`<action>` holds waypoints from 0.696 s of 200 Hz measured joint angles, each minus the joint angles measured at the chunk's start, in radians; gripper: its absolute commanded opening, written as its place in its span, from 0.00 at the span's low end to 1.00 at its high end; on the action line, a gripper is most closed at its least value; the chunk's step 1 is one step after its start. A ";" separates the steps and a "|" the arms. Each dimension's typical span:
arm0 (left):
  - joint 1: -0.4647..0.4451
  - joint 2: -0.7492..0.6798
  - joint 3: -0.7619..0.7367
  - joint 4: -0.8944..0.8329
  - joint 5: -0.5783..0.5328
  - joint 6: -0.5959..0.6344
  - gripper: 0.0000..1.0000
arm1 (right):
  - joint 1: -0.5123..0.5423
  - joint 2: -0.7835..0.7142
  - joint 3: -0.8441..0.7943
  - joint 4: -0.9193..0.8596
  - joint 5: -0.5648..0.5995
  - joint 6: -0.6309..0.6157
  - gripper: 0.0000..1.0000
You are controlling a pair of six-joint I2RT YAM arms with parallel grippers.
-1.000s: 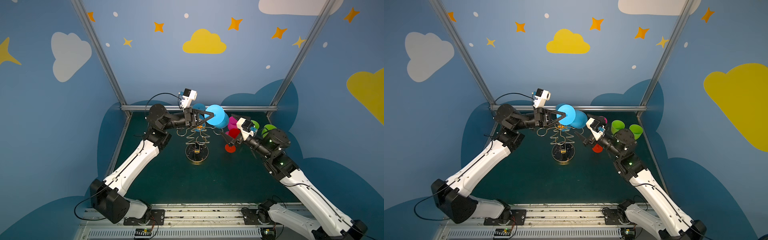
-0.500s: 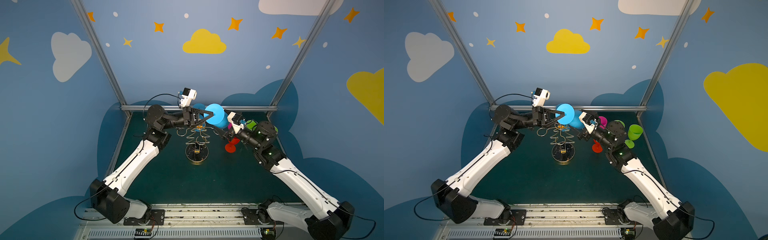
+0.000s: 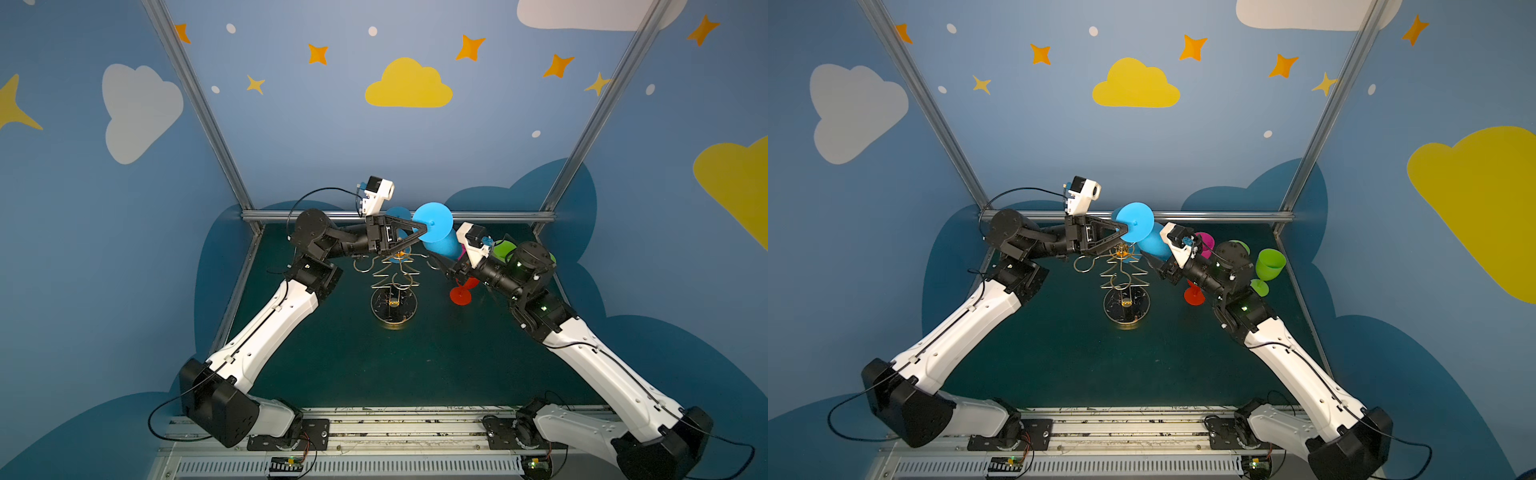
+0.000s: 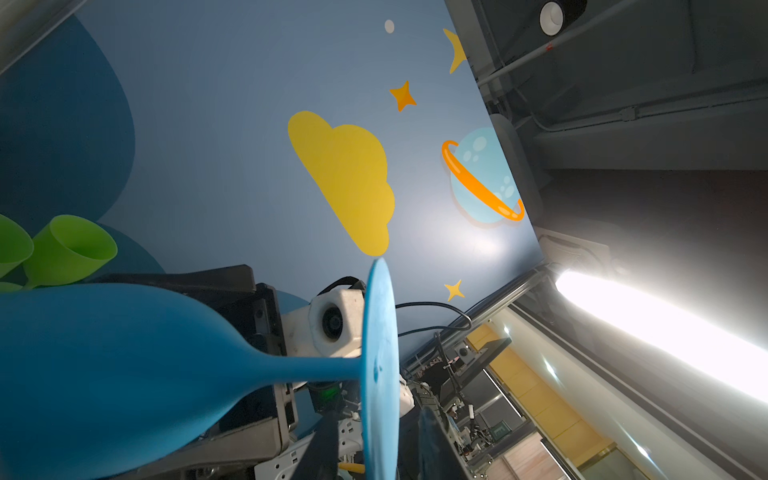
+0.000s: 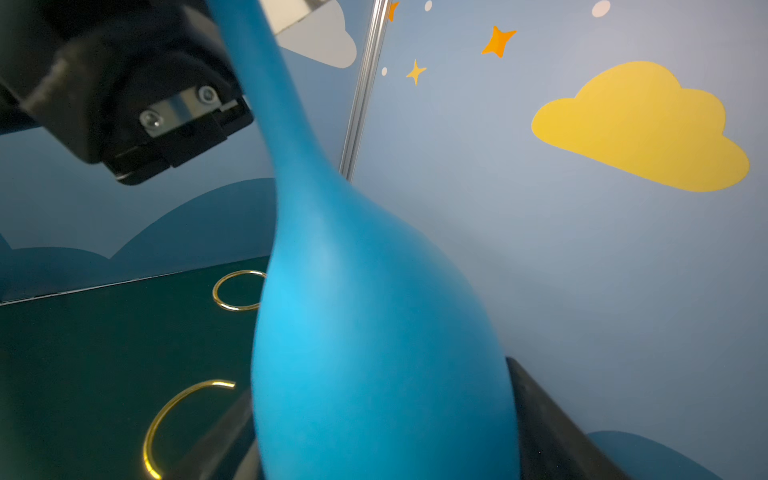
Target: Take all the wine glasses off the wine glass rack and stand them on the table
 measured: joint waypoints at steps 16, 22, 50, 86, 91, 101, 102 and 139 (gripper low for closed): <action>0.006 -0.001 0.000 -0.018 -0.006 0.032 0.58 | 0.000 -0.027 0.011 -0.056 0.011 0.023 0.38; 0.011 -0.004 -0.001 -0.031 -0.013 0.051 0.59 | 0.000 -0.038 0.017 -0.078 0.015 0.031 0.37; 0.027 -0.034 -0.003 -0.129 -0.076 0.200 0.65 | 0.000 -0.086 0.093 -0.244 0.060 0.072 0.31; 0.014 -0.099 -0.030 -0.240 -0.244 0.576 0.67 | 0.000 -0.126 0.232 -0.494 0.121 0.132 0.26; 0.009 -0.111 -0.049 -0.232 -0.271 0.638 0.67 | 0.000 -0.127 0.250 -0.528 0.127 0.141 0.25; -0.003 -0.131 -0.093 -0.211 -0.320 0.760 0.67 | 0.000 -0.128 0.289 -0.603 0.140 0.163 0.23; -0.003 -0.132 -0.097 -0.209 -0.325 0.769 0.67 | 0.000 -0.128 0.291 -0.607 0.141 0.164 0.23; -0.064 -0.133 -0.201 -0.153 -0.454 1.231 0.65 | 0.000 -0.104 0.397 -0.832 0.150 0.217 0.18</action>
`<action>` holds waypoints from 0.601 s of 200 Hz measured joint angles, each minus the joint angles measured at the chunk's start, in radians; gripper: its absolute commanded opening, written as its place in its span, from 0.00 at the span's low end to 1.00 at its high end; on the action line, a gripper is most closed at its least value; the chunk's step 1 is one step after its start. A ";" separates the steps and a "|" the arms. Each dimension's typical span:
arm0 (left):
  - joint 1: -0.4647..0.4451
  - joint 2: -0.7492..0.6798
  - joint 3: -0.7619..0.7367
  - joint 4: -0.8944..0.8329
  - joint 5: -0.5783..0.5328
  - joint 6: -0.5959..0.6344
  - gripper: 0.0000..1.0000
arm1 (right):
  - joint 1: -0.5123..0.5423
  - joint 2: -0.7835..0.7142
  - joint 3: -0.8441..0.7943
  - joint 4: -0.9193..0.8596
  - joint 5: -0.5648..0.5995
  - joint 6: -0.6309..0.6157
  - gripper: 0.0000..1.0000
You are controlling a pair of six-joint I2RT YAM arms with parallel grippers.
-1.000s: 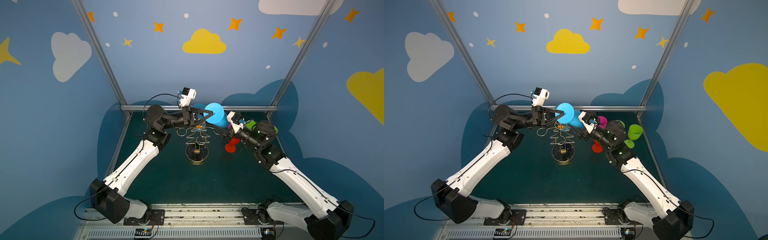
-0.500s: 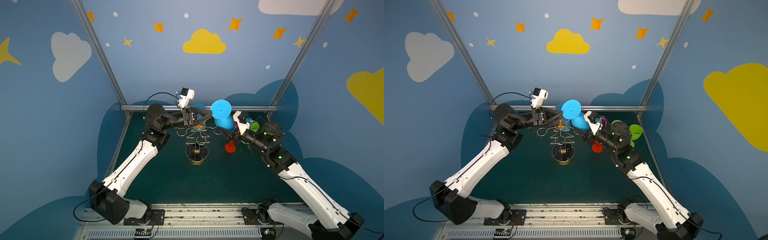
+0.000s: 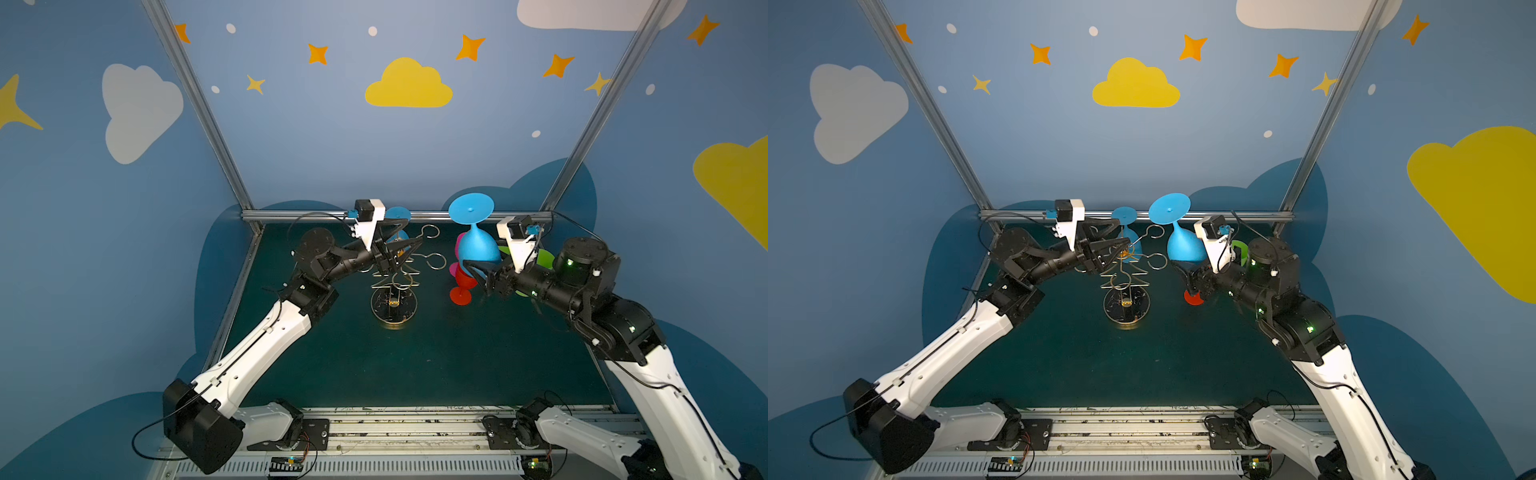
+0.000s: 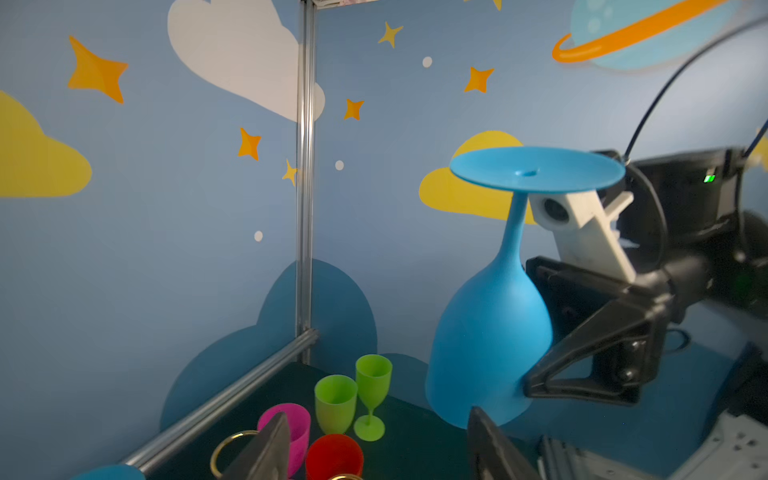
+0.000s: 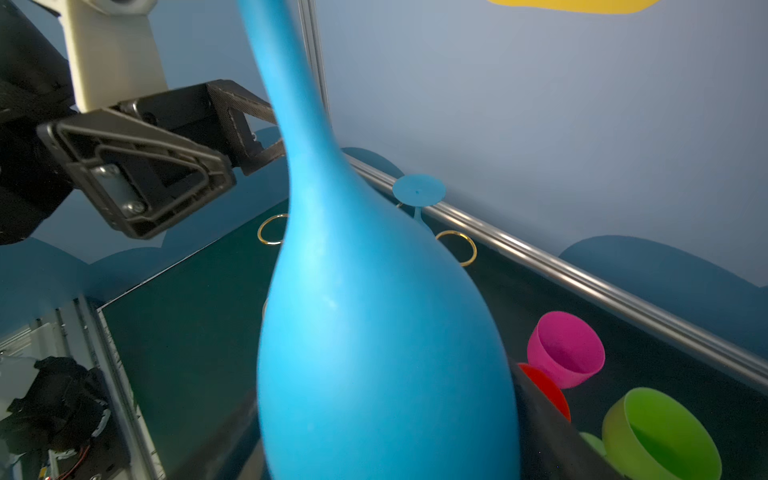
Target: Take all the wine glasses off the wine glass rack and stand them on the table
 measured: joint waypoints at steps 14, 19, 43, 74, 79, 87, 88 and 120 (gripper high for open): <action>-0.018 0.005 -0.024 0.023 -0.029 0.141 0.64 | 0.000 0.012 0.019 -0.060 0.000 0.013 0.17; -0.023 0.006 -0.032 0.034 -0.038 0.188 0.63 | 0.000 0.018 0.026 -0.082 0.000 0.018 0.16; -0.040 0.007 -0.052 0.085 -0.068 0.362 0.61 | 0.000 0.049 0.043 -0.149 -0.006 0.039 0.14; -0.058 0.008 -0.061 0.140 -0.091 0.498 0.58 | 0.001 0.085 0.043 -0.188 -0.030 0.062 0.12; -0.061 0.008 -0.061 0.145 -0.091 0.513 0.57 | 0.002 0.091 0.043 -0.192 -0.034 0.064 0.12; -0.065 0.008 -0.061 0.153 -0.090 0.536 0.56 | 0.003 0.100 0.043 -0.196 -0.042 0.069 0.12; -0.065 0.008 -0.061 0.153 -0.090 0.537 0.56 | 0.004 0.100 0.043 -0.197 -0.042 0.069 0.12; -0.083 0.013 -0.060 0.151 -0.081 0.607 0.53 | 0.018 0.124 0.043 -0.201 -0.068 0.088 0.10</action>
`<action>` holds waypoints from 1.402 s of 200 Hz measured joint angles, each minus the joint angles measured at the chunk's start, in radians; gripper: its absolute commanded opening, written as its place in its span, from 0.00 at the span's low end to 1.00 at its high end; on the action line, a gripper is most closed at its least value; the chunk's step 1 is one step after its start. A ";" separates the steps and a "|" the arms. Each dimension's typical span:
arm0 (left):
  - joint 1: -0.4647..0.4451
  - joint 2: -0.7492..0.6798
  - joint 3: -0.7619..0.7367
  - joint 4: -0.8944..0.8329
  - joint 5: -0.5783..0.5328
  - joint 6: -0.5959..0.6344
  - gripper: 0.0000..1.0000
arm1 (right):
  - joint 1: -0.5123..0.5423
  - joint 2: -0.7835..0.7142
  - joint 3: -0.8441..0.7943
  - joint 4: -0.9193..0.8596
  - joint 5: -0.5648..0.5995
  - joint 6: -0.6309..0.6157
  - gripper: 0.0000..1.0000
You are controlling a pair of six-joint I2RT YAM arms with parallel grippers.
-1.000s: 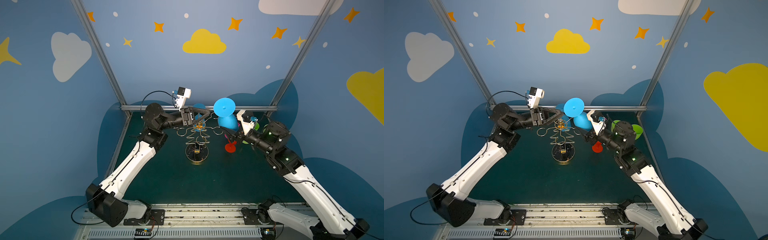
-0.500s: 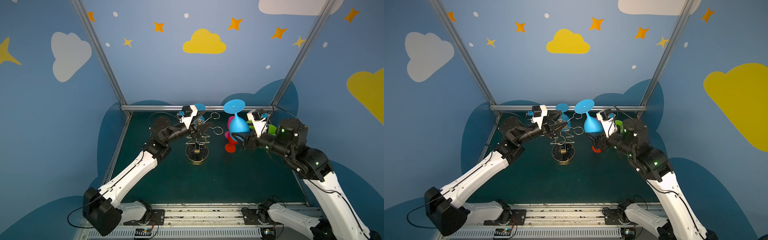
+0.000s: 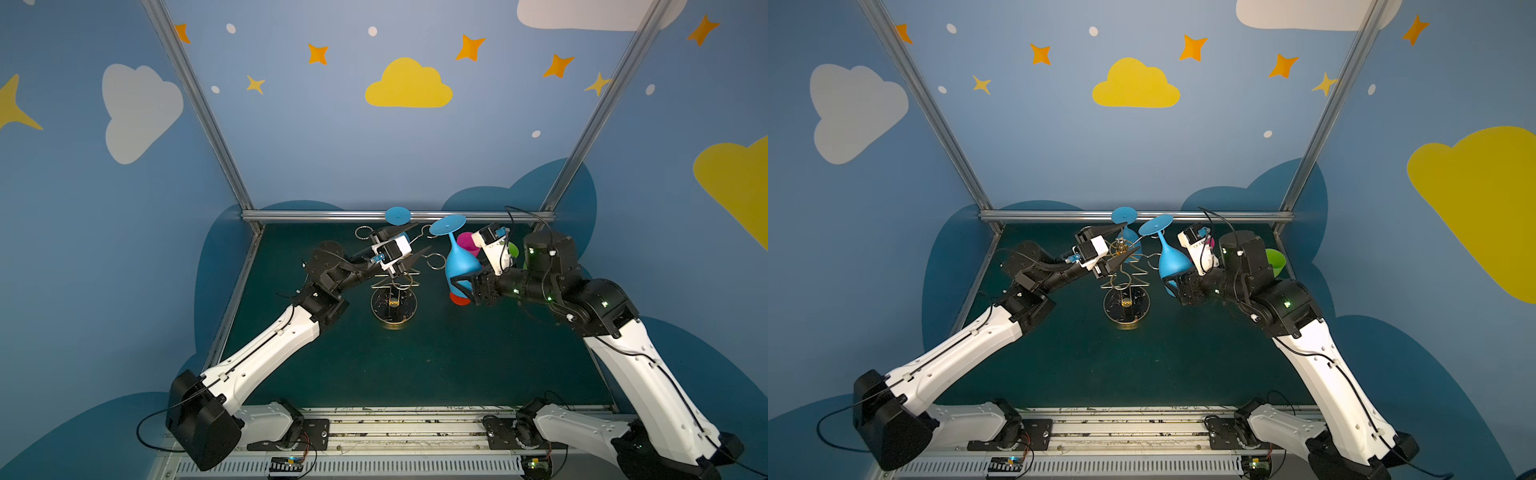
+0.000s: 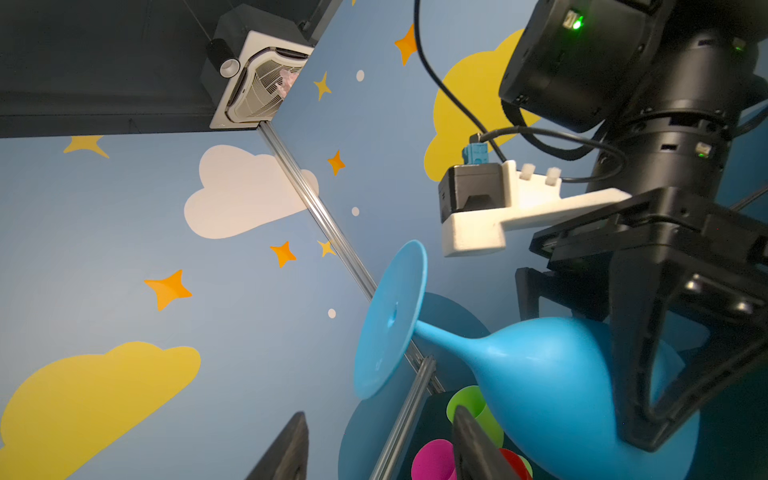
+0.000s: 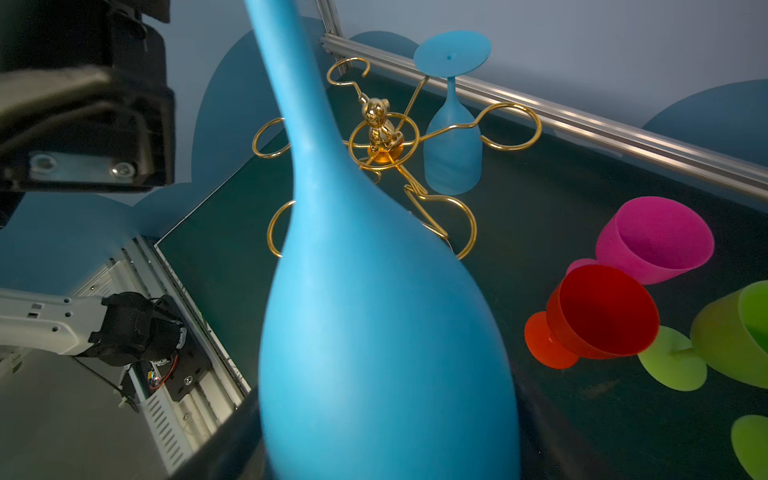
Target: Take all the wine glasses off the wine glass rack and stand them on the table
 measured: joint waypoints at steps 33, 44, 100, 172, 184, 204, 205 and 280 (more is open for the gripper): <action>-0.009 0.011 0.000 -0.002 0.006 0.032 0.50 | 0.021 0.015 0.000 0.000 -0.016 0.017 0.10; -0.011 0.012 0.000 -0.002 0.006 0.038 0.49 | 0.030 0.021 0.000 -0.001 -0.021 0.019 0.09; -0.014 0.024 0.013 -0.007 0.004 0.048 0.31 | 0.067 0.030 0.000 -0.008 -0.023 0.033 0.10; 0.002 0.023 0.006 -0.059 -0.039 0.061 0.03 | 0.076 -0.002 -0.012 0.005 -0.006 0.078 0.55; -0.001 0.017 -0.008 -0.052 -0.050 0.047 0.03 | 0.076 -0.014 -0.025 0.014 -0.005 0.083 0.64; -0.003 0.006 -0.031 -0.052 -0.084 0.009 0.03 | 0.076 -0.032 -0.056 0.047 -0.007 0.092 0.76; -0.003 0.006 -0.032 -0.053 -0.085 0.008 0.03 | 0.076 -0.034 -0.060 0.050 -0.007 0.093 0.76; -0.006 -0.072 -0.077 -0.088 -0.203 -0.332 0.03 | 0.004 -0.233 -0.195 0.332 -0.095 0.145 0.84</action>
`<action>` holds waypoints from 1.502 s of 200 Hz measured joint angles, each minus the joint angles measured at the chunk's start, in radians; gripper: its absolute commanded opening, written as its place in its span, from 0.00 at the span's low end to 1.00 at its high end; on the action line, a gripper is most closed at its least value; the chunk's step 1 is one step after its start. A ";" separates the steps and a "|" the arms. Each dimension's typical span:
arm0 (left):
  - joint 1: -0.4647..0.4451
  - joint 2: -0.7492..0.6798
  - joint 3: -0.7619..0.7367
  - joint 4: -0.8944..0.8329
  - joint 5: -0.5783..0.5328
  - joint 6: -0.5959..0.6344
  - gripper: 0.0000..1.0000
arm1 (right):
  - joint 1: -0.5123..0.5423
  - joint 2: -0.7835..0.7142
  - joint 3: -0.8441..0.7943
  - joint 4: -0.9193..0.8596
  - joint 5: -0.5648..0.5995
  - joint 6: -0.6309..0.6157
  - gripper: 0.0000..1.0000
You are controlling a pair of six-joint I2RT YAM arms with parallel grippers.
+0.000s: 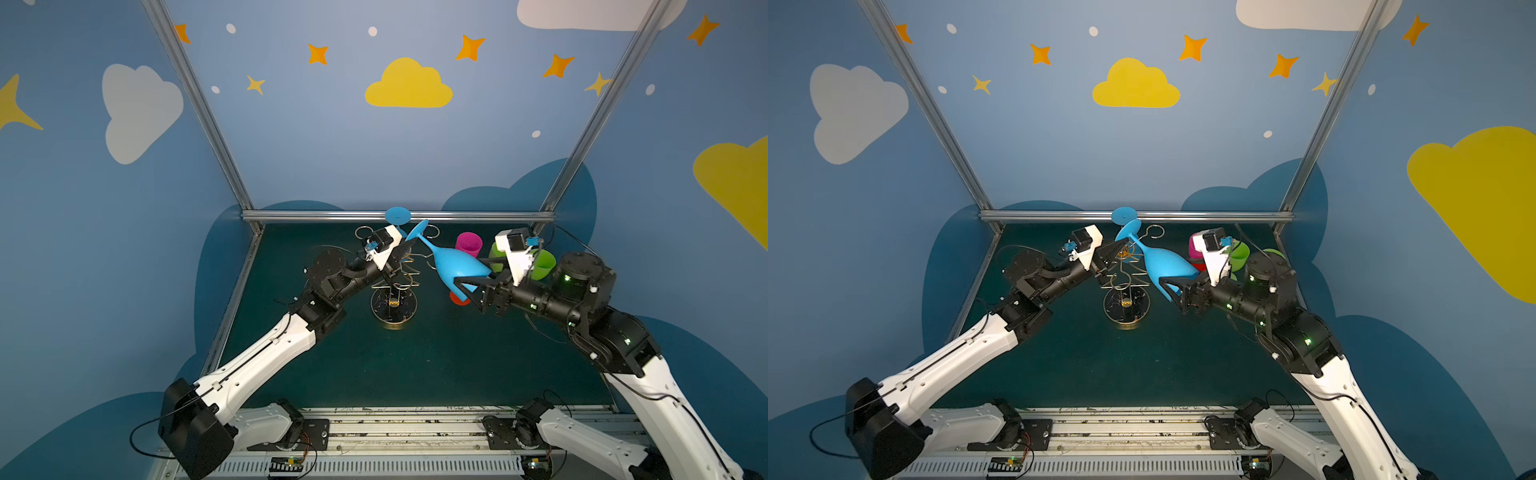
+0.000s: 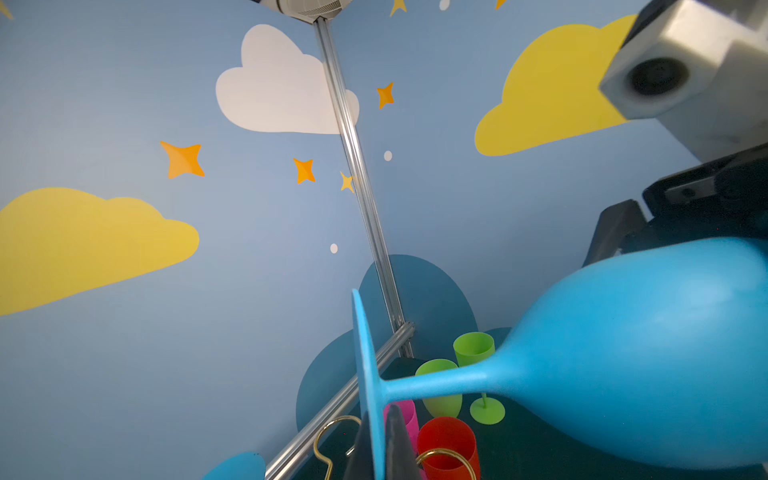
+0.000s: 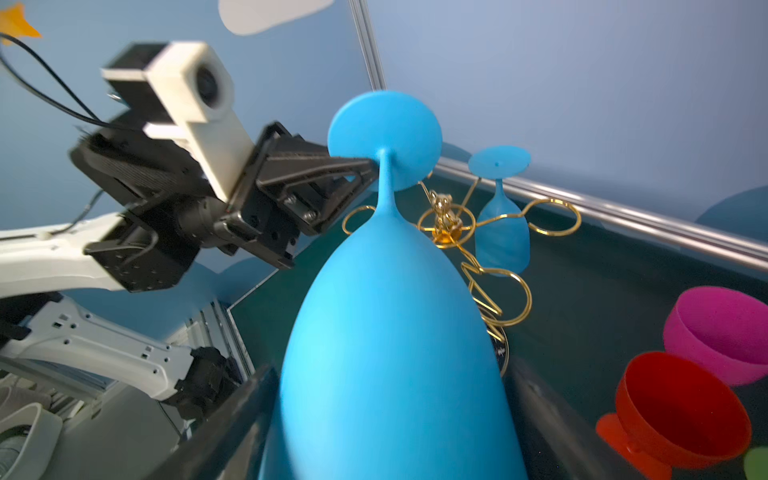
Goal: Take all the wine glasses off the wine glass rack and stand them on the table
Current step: 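Open the left gripper off the base while the right gripper holds the blue glass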
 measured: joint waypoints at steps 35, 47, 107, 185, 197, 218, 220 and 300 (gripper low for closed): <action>0.031 -0.031 -0.032 0.007 -0.020 -0.115 0.03 | -0.047 -0.080 -0.039 0.062 -0.043 0.032 0.84; 0.038 -0.032 -0.033 0.009 -0.022 -0.142 0.03 | -0.058 -0.101 -0.044 0.073 -0.051 0.039 0.84; 0.047 -0.051 -0.048 0.015 -0.008 -0.216 0.03 | -0.080 -0.148 -0.088 0.103 -0.042 0.063 0.79; 0.047 -0.058 -0.048 0.018 0.031 -0.235 0.03 | -0.080 -0.054 -0.093 0.156 -0.009 0.092 0.51; 0.047 -0.058 -0.048 0.018 0.036 -0.235 0.03 | -0.080 -0.034 -0.091 0.165 -0.010 0.098 0.44; 0.047 -0.058 -0.048 0.017 0.040 -0.232 0.03 | -0.080 0.002 -0.089 0.183 -0.021 0.100 0.27; 0.047 -0.058 -0.048 0.017 0.039 -0.232 0.03 | -0.080 0.005 -0.089 0.186 -0.023 0.103 0.25; 0.051 -0.057 -0.048 0.014 0.014 -0.218 0.69 | -0.081 0.023 -0.089 0.208 -0.025 0.113 0.00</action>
